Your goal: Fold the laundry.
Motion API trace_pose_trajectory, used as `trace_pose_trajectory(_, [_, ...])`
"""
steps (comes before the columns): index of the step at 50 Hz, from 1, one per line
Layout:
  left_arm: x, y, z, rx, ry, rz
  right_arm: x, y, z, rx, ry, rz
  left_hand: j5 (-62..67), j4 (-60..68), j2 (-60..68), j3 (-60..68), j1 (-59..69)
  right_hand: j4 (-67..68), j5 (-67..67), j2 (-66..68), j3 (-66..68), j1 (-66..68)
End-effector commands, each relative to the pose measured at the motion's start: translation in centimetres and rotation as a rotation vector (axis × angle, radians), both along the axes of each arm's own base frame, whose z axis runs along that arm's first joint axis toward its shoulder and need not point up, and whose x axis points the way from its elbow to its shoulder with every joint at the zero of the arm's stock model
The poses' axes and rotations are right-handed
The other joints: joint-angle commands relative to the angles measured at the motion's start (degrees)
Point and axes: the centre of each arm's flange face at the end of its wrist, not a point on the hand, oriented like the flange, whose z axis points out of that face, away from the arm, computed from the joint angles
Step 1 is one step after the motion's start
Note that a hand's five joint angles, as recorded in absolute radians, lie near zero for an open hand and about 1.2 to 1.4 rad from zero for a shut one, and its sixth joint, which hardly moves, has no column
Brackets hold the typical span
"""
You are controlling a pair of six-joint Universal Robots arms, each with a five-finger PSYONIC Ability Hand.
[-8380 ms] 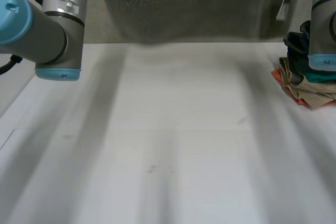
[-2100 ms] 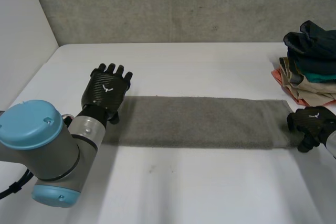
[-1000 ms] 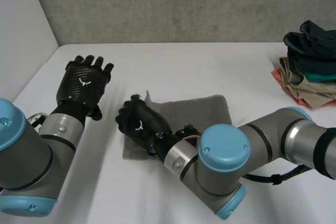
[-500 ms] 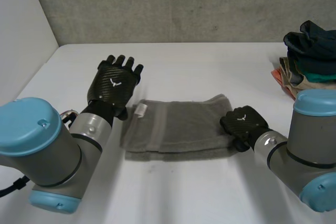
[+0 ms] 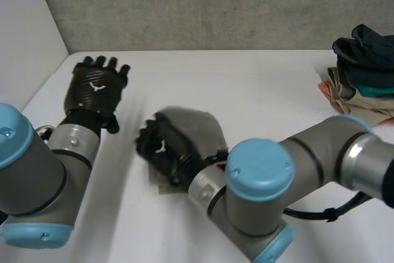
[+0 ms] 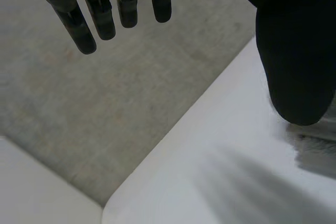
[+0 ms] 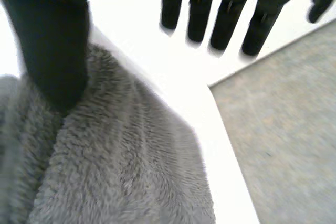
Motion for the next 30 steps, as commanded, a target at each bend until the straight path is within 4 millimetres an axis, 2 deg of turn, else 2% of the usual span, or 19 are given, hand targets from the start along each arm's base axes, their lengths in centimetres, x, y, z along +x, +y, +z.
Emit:
trace_pose_trajectory(1, [0.0, -0.5, 0.8, 0.001, 0.095, 0.021, -1.8, -3.1, 1.7, 0.192, -0.142, -0.133, -2.54, -1.43, -1.47, -1.8, -0.68, -23.94, -22.4, -22.53, -23.81, -20.51])
trace_pose_trajectory(2, [-0.2, -0.5, 1.0, 0.0, 0.105, 0.014, -2.4, -4.1, 2.7, 0.22, -0.191, -0.174, -2.54, -1.43, -1.47, -1.8, -0.68, -23.94, -22.4, -22.53, -23.81, -20.51])
trace_pose_trajectory(3, [-0.4, -0.6, 1.0, 0.0, 0.114, 0.006, -3.7, -5.7, 4.5, 0.289, -0.289, -0.236, -2.54, -1.43, -1.47, -1.8, -0.68, -23.94, -22.4, -22.53, -23.81, -20.51])
trace_pose_trajectory(4, [-1.0, -0.6, 1.4, -0.005, 0.138, -0.021, -4.3, -6.3, 5.4, 0.327, -0.338, -0.259, -2.54, -1.43, -1.47, -1.8, -0.68, -23.94, -22.4, -22.53, -23.81, -20.51])
trace_pose_trajectory(6, [-1.9, -0.5, 1.4, 0.001, 0.16, -0.062, -5.4, -7.1, 6.7, 0.398, -0.408, -0.292, -1.71, -0.6, -0.64, -0.97, 0.16, -23.94, -22.4, -22.53, -23.81, -20.51])
trace_pose_trajectory(8, [-3.8, -0.2, 0.8, 0.035, 0.193, -0.155, -6.6, -8.0, 7.3, 0.52, -0.455, -0.341, -0.86, 0.25, 0.21, -0.12, 1.0, -23.94, -22.4, -22.53, -23.81, -20.51])
trace_pose_trajectory(10, [-4.9, 0.1, 0.5, 0.056, 0.212, -0.208, -7.5, -9.1, 6.4, 0.62, -0.428, -0.388, -0.69, 0.42, 0.38, 0.05, 1.17, -23.94, -22.4, -22.53, -23.81, -20.51])
trace_pose_trajectory(11, [-6.1, 0.6, 0.2, 0.082, 0.233, -0.263, -7.6, -9.3, 6.0, 0.641, -0.411, -0.398, -0.69, 0.42, 0.38, 0.05, 1.17, -23.94, -22.4, -22.53, -23.81, -20.51])
trace_pose_trajectory(13, [-7.0, 0.8, -0.1, 0.111, 0.245, -0.301, -7.7, -9.8, 5.2, 0.68, -0.376, -0.422, -0.36, 0.75, 0.71, 0.38, 1.5, -23.94, -22.4, -22.53, -23.81, -20.51])
trace_pose_trajectory(14, [-7.8, 0.6, -0.8, 0.15, 0.25, -0.318, -7.7, -10.3, 4.2, 0.717, -0.341, -0.452, -0.02, 1.09, 1.05, 0.72, 1.84, -23.94, -22.4, -22.53, -23.81, -20.51])
trace_pose_trajectory(17, [-8.4, 0.0, -2.6, 0.244, 0.215, -0.303, -7.3, -10.9, 2.6, 0.776, -0.284, -0.47, 0.48, 1.59, 1.55, 1.22, 2.35, -23.94, -22.4, -22.53, -23.81, -20.51])
trace_pose_trajectory(20, [-8.1, -0.4, -4.2, 0.336, 0.17, -0.257, -6.8, -11.1, 1.5, 0.828, -0.243, -0.453, 0.49, 1.6, 1.56, 1.23, 2.35, -23.94, -22.4, -22.53, -23.81, -20.51])
trace_pose_trajectory(24, [-6.7, -0.2, -6.7, 0.465, 0.064, -0.121, -5.7, -11.0, 0.0, 0.881, -0.205, -0.399, 0.82, 1.93, 1.89, 1.56, 2.68, -23.94, -22.4, -22.53, -23.81, -20.51])
trace_pose_trajectory(30, [-5.4, -0.1, -8.8, 0.502, -0.032, -0.012, -5.3, -11.1, -1.9, 0.896, -0.147, -0.408, 0.82, 1.93, 1.89, 1.56, 2.68, -23.94, -22.4, -22.53, -23.81, -20.51])
